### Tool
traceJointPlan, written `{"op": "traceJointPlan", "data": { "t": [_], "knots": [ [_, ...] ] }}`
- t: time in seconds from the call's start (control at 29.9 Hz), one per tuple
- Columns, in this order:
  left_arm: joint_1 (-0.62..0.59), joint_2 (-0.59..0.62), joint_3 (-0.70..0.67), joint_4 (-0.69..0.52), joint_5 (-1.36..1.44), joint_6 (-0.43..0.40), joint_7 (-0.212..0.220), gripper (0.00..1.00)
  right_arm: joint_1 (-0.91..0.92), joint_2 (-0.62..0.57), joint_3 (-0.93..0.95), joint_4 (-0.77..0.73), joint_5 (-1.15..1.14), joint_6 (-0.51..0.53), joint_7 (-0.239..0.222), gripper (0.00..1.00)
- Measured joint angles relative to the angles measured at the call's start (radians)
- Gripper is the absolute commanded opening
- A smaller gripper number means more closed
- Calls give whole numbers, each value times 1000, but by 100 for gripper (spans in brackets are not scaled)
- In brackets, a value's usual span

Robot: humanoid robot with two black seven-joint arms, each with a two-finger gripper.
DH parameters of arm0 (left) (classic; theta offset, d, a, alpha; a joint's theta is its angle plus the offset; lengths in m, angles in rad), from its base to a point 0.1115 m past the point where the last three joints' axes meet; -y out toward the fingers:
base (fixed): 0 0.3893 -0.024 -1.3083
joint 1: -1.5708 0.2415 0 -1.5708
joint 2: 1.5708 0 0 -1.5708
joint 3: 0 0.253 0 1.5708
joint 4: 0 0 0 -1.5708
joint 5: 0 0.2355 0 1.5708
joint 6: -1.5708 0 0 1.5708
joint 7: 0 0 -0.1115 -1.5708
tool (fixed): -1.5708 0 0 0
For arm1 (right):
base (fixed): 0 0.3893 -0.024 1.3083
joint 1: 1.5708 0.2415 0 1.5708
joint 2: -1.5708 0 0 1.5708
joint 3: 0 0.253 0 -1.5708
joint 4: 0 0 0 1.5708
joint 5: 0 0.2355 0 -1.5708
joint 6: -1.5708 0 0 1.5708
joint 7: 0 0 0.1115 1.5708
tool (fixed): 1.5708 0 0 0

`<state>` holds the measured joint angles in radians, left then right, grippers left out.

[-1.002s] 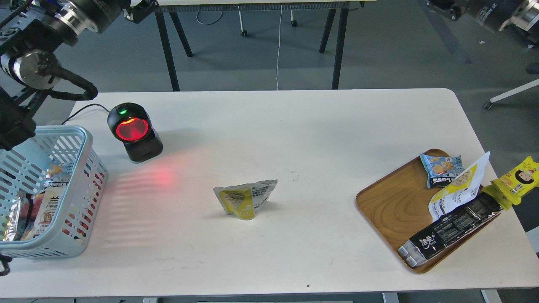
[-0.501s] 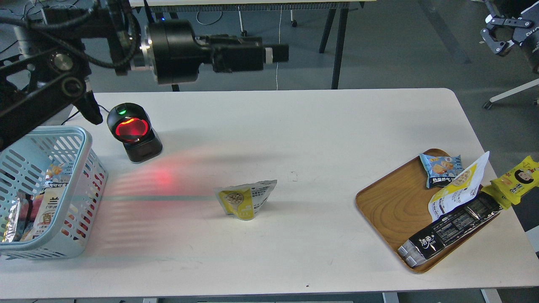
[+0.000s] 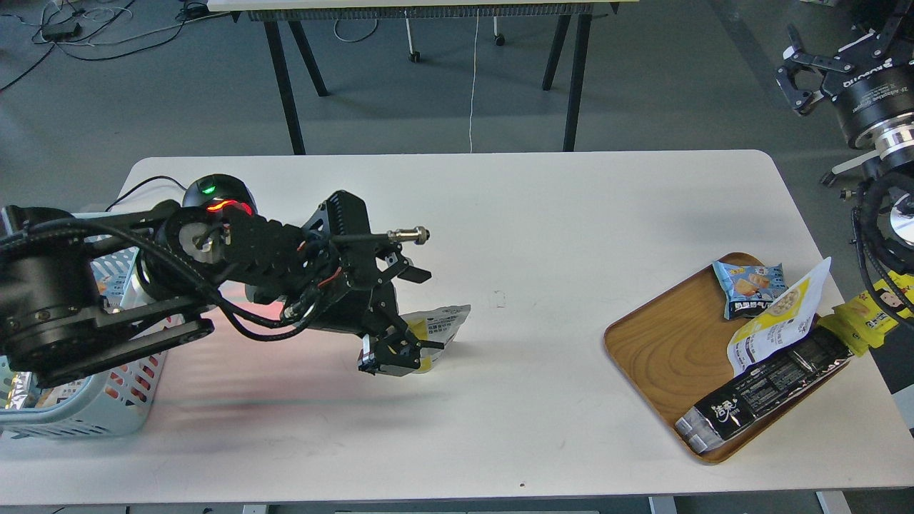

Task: Scan snack and place in basket
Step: 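Reach the left gripper to the yellow bag and grasp it, then lift the yellow bag with the left gripper toward the scanner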

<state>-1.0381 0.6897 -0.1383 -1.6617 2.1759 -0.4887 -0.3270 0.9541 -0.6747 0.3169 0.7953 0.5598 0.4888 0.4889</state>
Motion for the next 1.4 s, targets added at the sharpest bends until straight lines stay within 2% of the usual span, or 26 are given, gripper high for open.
{"op": "traceJointPlan", "data": {
  "t": [0.07,0.17,0.27,0.33,0.4,0.5,0.6,0.7,0.97,1.07,1.17,1.2,1.4],
  "knots": [
    [24,-1,12,29,5,0,0,88,1,0,1,1,-1,0,0,99],
    [38,-26,16,84,6,0,-1,66,1,-2,2,3,-1,0,0,99],
    [40,-48,17,108,6,0,-7,48,1,-9,2,3,-1,0,0,99],
    [41,-54,17,118,6,0,-14,45,1,-10,2,2,-1,0,0,99],
    [41,-56,14,124,6,0,-17,45,1,-11,2,2,-1,0,0,99],
    [41,-57,6,125,6,0,-17,47,-1,-11,-1,2,-2,0,0,99],
    [41,-48,2,115,6,0,-16,56,-4,-13,-2,1,-3,0,0,99],
    [41,-35,-15,97,6,0,-16,55,-6,-13,-2,3,-5,0,0,99],
    [41,-21,-30,88,6,0,-20,27,-2,-11,-2,4,-11,0,0,99],
    [43,-26,-23,92,6,0,-20,20,-2,-13,-2,4,-11,0,0,99],
    [44,-28,-20,92,6,0,-20,2,-2,-22,-1,3,-11,0,0,99],
    [44,-28,-20,92,6,0,-20,0,-2,-25,-1,3,-11,0,0,99],
    [37,-20,-27,89,6,0,-20,0,-2,-35,-1,3,-11,0,0,99]
  ]
}}
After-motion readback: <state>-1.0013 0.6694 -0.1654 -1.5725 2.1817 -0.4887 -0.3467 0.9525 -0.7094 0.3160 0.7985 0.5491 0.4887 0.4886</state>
